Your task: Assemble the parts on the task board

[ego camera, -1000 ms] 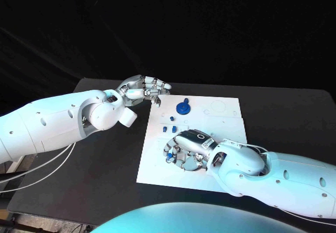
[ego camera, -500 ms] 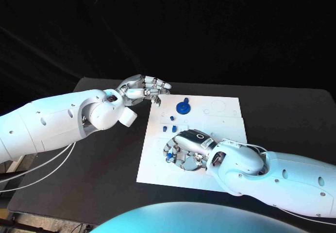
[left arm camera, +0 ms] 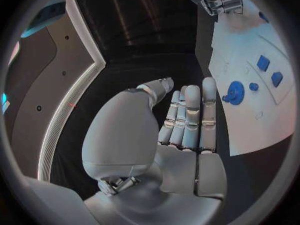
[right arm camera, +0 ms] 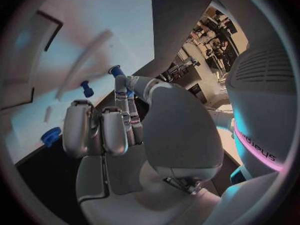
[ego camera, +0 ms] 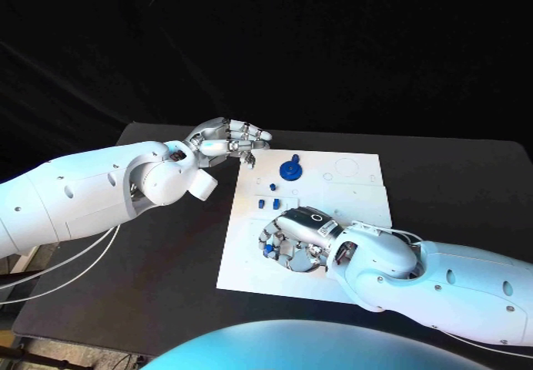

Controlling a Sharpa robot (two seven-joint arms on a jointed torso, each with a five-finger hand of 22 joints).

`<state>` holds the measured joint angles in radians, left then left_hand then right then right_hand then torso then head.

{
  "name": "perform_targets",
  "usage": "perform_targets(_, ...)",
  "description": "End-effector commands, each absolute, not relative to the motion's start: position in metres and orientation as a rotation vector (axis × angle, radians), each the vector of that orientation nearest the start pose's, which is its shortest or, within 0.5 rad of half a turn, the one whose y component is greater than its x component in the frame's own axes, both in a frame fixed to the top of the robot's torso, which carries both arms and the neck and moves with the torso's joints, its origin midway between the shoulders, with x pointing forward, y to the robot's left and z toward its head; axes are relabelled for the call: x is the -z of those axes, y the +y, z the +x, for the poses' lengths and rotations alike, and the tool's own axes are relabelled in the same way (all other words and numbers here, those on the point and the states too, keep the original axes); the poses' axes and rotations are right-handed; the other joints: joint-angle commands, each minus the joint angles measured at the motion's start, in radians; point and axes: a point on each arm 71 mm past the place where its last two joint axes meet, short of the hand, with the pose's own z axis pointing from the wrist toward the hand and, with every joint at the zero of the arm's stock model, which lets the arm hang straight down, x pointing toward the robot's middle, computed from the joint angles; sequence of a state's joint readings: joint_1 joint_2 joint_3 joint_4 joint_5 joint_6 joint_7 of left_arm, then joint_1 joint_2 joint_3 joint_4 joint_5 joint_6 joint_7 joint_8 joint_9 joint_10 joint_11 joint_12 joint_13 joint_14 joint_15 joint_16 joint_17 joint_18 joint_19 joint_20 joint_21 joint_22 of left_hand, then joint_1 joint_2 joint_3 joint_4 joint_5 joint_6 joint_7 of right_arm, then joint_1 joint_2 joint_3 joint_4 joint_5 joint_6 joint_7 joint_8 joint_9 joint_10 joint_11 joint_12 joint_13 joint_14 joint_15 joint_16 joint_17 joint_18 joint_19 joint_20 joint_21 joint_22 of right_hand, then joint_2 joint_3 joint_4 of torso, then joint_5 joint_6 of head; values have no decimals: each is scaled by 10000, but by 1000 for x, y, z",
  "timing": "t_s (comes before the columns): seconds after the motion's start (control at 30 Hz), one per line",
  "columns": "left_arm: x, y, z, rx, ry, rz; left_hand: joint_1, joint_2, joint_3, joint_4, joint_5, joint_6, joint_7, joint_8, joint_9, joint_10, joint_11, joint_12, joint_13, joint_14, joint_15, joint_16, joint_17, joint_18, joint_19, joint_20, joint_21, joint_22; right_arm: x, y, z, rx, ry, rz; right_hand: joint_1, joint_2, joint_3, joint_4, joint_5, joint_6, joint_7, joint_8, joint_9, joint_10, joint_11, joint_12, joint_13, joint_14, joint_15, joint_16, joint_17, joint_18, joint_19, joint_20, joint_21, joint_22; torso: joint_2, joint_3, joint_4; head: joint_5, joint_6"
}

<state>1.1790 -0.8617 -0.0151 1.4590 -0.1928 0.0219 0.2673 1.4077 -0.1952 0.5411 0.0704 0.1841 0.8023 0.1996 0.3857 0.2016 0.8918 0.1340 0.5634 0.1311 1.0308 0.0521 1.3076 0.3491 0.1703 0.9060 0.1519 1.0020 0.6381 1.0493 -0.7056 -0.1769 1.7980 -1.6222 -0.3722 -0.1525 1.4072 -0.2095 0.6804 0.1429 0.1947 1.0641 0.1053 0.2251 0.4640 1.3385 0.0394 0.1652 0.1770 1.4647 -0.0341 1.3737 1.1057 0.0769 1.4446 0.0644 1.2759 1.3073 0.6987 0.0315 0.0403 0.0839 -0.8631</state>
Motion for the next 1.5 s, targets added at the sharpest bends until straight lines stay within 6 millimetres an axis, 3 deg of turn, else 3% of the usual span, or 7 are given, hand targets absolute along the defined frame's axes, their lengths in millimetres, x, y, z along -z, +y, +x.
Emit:
perform_targets(0.03,188,214,488,16671,17329,-8884,-90,22,-5,-78,45,-78,21,44,11,-42,1,5,-11,4,78,-64,-14,146,36,22,-56,-16,254,-64,348,-10079,17545,-4489,-11,112,44,14,37,52,1,534,800,0,-69,-41,9,253,-75,33,3,-101,13,-11,9,1097,1,5,6,6,-10)
perform_targets(0.67,188,215,488,16654,17336,-8891,-90,22,-5,-78,45,-78,21,44,11,-42,1,5,-11,4,78,-64,-14,146,36,22,-56,-16,263,-66,353,-9554,17946,-4626,-78,113,60,-23,32,9,14,542,827,-18,-57,-72,21,239,-67,4,-71,-82,-23,-7,-75,1059,-6,2,-3,6,-35)
perform_targets(0.77,188,215,488,16657,17340,-8890,-90,22,-5,-78,45,-78,21,44,11,-42,1,5,-11,4,78,-64,-14,146,36,22,-56,-16,264,-66,354,-9471,18061,-4651,-224,26,-30,-93,4,-125,63,533,868,-164,-12,-173,29,232,-26,-2,-89,-70,-60,17,-156,1029,-3,3,2,0,-34)
perform_targets(0.97,188,215,488,16654,17345,-8891,-90,22,-5,-78,45,-78,21,44,11,-42,1,5,-11,4,78,-64,-14,146,36,22,-56,-16,266,-65,355,-9468,18173,-4650,-648,-335,-578,-186,-30,-761,211,106,703,-390,102,-247,150,208,72,-24,-169,-36,-140,109,-351,957,-9,3,-5,0,-31)
perform_targets(1.23,188,215,488,16651,17359,-8894,-90,22,-5,-78,45,-78,21,44,11,-42,1,5,-11,4,78,-64,-14,146,36,22,-56,-16,264,-65,353,-9676,18025,-4542,-866,-629,-975,-191,-23,-1342,195,-394,464,-409,68,-222,284,205,50,-9,-177,-29,-129,116,-384,965,-8,4,-2,-10,-22)
perform_targets(1.27,188,215,488,16649,17360,-8895,-90,22,-5,-78,45,-78,21,44,11,-42,1,5,-11,4,78,-64,-14,146,36,22,-56,-16,264,-66,353,-9684,17987,-4504,-839,-615,-1086,-216,-962,-1414,151,-472,427,-401,45,-216,319,203,38,-6,-181,-30,-126,114,-396,966,-6,4,-4,-13,-18)
perform_targets(1.5,189,215,489,16642,17365,-8899,-90,22,-5,-78,45,-78,21,44,11,-42,1,5,-11,4,78,-64,-14,146,36,22,-56,-16,259,-73,354,-9708,17595,-4097,-888,-708,-1289,-180,-919,-1741,223,-733,294,-361,12,-199,392,215,9,21,-142,-38,-90,83,-364,997,-8,4,-6,-28,0)
